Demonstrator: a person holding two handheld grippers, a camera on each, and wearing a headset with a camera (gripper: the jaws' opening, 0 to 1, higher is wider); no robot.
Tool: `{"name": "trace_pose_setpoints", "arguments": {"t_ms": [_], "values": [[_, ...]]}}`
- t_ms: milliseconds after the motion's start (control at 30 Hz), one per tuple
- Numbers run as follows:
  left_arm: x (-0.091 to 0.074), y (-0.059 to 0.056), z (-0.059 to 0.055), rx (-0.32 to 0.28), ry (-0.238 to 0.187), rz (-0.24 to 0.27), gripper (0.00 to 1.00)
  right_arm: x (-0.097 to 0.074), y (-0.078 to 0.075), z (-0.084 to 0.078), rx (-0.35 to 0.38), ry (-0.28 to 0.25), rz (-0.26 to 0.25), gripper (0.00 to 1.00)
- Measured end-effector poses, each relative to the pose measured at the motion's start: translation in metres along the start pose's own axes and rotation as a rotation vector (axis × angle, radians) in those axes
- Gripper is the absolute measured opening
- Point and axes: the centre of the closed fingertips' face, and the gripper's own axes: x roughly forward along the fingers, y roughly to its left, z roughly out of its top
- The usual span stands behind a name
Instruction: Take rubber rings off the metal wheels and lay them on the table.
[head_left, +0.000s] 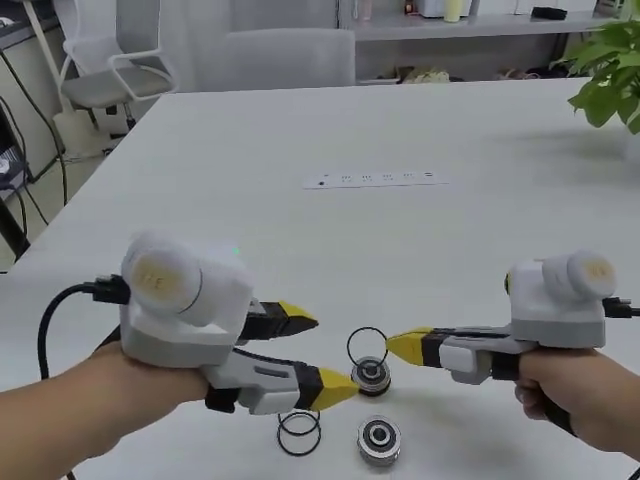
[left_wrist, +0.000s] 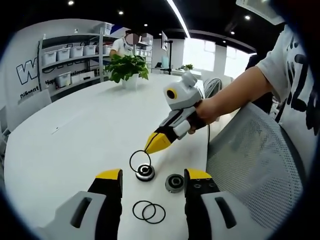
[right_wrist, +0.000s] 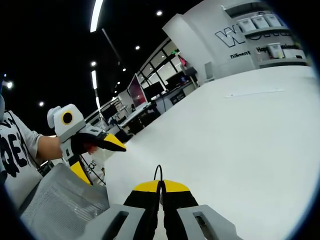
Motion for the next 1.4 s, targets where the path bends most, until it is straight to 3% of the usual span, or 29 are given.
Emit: {"name": "trace_pose_setpoints", "arguments": {"t_ms": [333, 733, 1067, 1400], "values": [[-0.027, 0.010, 0.002, -0.028, -0.045, 0.054, 0.53, 0.009, 0.010, 0.006, -0.002, -0.002, 0.028, 0.00], [-0.051, 0.016, -0.011, -0.042, -0.047, 0.100, 0.56, 0.025, 0.023, 0.009, -0.012, 0.012, 0.065, 0.00], [-0.062, 0.020, -0.016, -0.040, -0.048, 0.121, 0.58, 0.040, 0.035, 0.004, -0.017, 0.040, 0.095, 0.00], [-0.067, 0.023, -0.021, -0.047, -0.046, 0.133, 0.59, 0.054, 0.042, -0.012, -0.022, 0.089, 0.113, 0.00]]}}
